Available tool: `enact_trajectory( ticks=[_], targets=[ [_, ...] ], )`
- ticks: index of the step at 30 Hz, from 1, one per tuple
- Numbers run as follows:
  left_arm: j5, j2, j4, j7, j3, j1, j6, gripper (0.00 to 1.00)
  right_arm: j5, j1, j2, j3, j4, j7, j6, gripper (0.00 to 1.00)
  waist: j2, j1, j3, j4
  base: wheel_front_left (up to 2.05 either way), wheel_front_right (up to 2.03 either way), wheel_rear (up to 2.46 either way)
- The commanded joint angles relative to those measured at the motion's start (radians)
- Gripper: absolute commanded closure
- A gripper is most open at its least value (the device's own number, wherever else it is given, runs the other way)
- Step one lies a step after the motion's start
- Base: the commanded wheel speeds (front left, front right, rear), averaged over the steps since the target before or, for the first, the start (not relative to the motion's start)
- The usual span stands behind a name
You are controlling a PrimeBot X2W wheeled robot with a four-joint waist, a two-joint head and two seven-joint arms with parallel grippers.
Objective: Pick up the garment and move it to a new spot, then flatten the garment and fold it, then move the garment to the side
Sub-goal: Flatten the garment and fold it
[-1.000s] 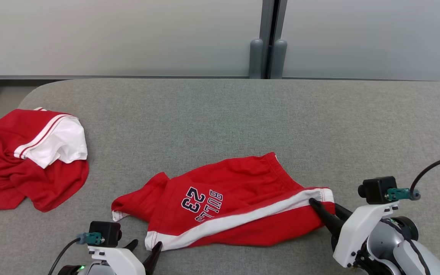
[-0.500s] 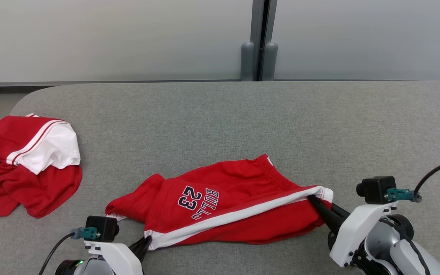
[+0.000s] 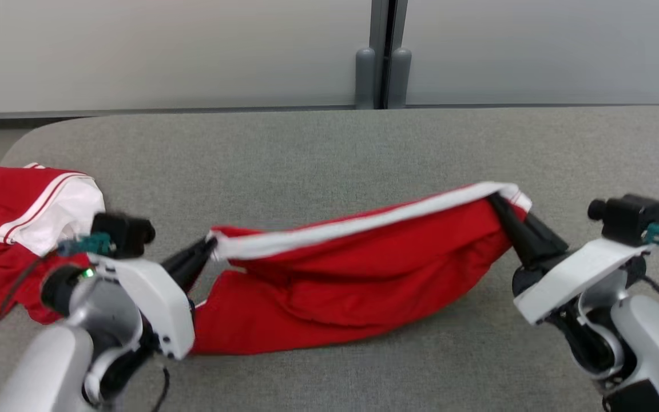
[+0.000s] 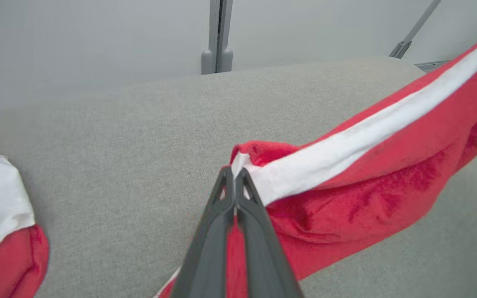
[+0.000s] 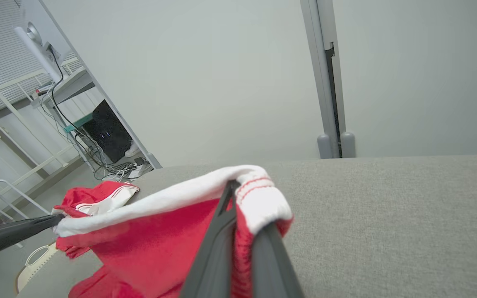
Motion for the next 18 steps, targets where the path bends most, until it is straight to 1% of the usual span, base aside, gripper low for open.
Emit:
enact_trajectory(
  ticks=[1, 4, 6, 7, 9, 10, 13, 18],
  targets=[
    [-0.003, 0.029, -0.005, 0.029, 0.004, -0.090, -0.004, 1.00, 0.013, -0.056, -0.016, -0.010, -0.009, -0.017, 0.002, 1.00, 0.0000, 0.0000, 0.051, -0.001, 0.00, 0.00, 0.00],
    [-0.035, 0.034, 0.031, 0.083, 0.002, -0.246, -0.007, 1.00, 0.057, -0.158, -0.021, -0.012, -0.027, -0.025, 0.002, 1.00, 0.0000, 0.0000, 0.131, -0.005, 0.00, 0.00, 0.00],
    [-0.038, 0.051, 0.065, 0.112, -0.002, -0.372, -0.007, 1.00, 0.083, -0.244, -0.042, -0.013, -0.027, -0.028, 0.002, 1.00, 0.0000, 0.0000, 0.199, -0.010, 0.00, 0.00, 0.00],
    [-0.035, 0.053, 0.110, 0.125, -0.014, -0.492, -0.008, 1.00, 0.111, -0.335, -0.052, -0.001, -0.017, -0.039, 0.002, 1.00, 0.0000, 0.0000, 0.256, -0.013, 0.00, 0.00, 0.00],
    [-0.030, 0.056, 0.158, 0.127, -0.029, -0.607, -0.009, 1.00, 0.124, -0.435, -0.074, 0.015, -0.007, -0.056, 0.002, 1.00, 0.0000, 0.0000, 0.304, -0.016, 0.00, 0.00, 0.00],
    [-0.030, 0.056, 0.158, 0.127, -0.029, -0.607, -0.009, 1.00, 0.124, -0.435, -0.074, 0.015, -0.007, -0.056, 0.002, 1.00, 0.0000, 0.0000, 0.304, -0.016, 0.00, 0.00, 0.00],
    [-0.033, 0.063, 0.230, 0.126, -0.050, -0.785, -0.009, 1.00, 0.158, -0.577, -0.094, 0.042, 0.022, -0.078, 0.002, 1.00, 0.0000, 0.0000, 0.367, -0.025, 0.00, 0.00, 0.00],
    [-0.022, 0.066, 0.371, 0.060, -0.061, -1.044, -0.008, 1.00, 0.194, -0.803, -0.113, 0.088, 0.087, -0.120, 0.002, 1.00, 0.0000, 0.0000, 0.448, -0.040, 0.00, 0.00, 0.00]
  ],
)
